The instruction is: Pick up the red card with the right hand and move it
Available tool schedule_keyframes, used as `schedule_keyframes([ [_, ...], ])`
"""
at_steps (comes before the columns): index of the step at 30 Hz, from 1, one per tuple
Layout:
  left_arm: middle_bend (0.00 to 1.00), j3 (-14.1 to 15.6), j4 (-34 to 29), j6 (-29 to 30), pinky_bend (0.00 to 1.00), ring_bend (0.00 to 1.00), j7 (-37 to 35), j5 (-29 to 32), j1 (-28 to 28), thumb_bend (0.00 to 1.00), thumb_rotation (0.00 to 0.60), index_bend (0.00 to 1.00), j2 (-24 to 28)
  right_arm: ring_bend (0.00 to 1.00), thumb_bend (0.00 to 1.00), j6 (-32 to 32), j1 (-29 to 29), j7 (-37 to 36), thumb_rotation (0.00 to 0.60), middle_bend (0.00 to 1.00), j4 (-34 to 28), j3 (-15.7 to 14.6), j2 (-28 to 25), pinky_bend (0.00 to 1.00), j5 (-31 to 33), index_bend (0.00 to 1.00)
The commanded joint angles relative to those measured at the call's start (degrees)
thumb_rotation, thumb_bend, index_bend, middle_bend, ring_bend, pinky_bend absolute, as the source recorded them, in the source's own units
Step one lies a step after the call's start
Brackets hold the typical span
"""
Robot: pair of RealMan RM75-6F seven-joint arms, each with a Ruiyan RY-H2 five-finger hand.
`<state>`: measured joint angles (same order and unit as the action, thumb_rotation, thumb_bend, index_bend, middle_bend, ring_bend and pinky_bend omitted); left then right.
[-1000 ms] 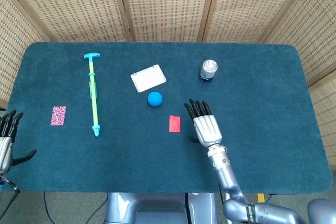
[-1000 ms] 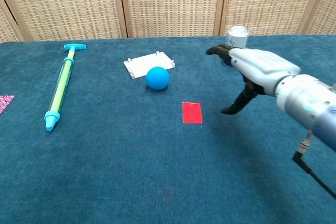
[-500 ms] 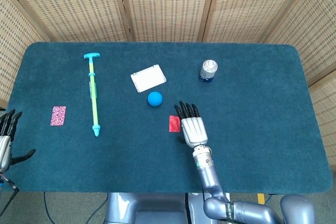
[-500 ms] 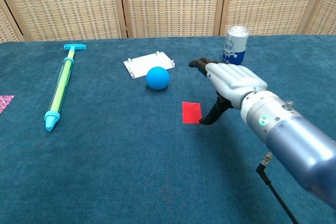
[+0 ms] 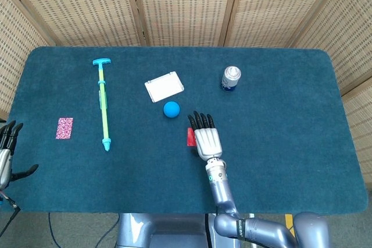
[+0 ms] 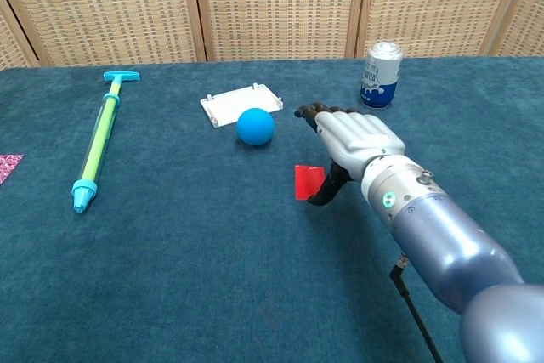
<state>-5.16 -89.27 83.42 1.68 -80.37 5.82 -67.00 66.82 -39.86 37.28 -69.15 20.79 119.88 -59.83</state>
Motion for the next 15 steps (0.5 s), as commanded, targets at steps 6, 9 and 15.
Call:
schedule_keyframes([
  [6, 0.00, 0.11, 0.40, -0.75, 0.00, 0.00, 0.38, 0.36, 0.30, 0.16, 0.600, 0.00, -0.36, 0.00, 0.29, -1.80, -1.73, -1.14, 0.600, 0.00, 4.43, 0.85, 1.83, 0.00, 1.42, 0.00],
  [9, 0.00, 0.08, 0.56, -1.04, 0.00, 0.00, 0.44, 0.64, 0.39, 0.16, 0.600, 0.00, -0.46, 0.00, 0.29, -2.17, -2.18, -1.58, 0.600, 0.00, 5.77, 0.93, 2.31, 0.00, 1.59, 0.00],
  [15, 0.00, 0.03, 0.81, -1.23, 0.00, 0.00, 0.52, 0.91, 0.47, 0.16, 0.600, 0.00, -0.57, 0.00, 0.29, -3.12, -3.00, -2.62, 0.600, 0.00, 8.74, 1.07, 3.22, 0.00, 1.85, 0.00],
])
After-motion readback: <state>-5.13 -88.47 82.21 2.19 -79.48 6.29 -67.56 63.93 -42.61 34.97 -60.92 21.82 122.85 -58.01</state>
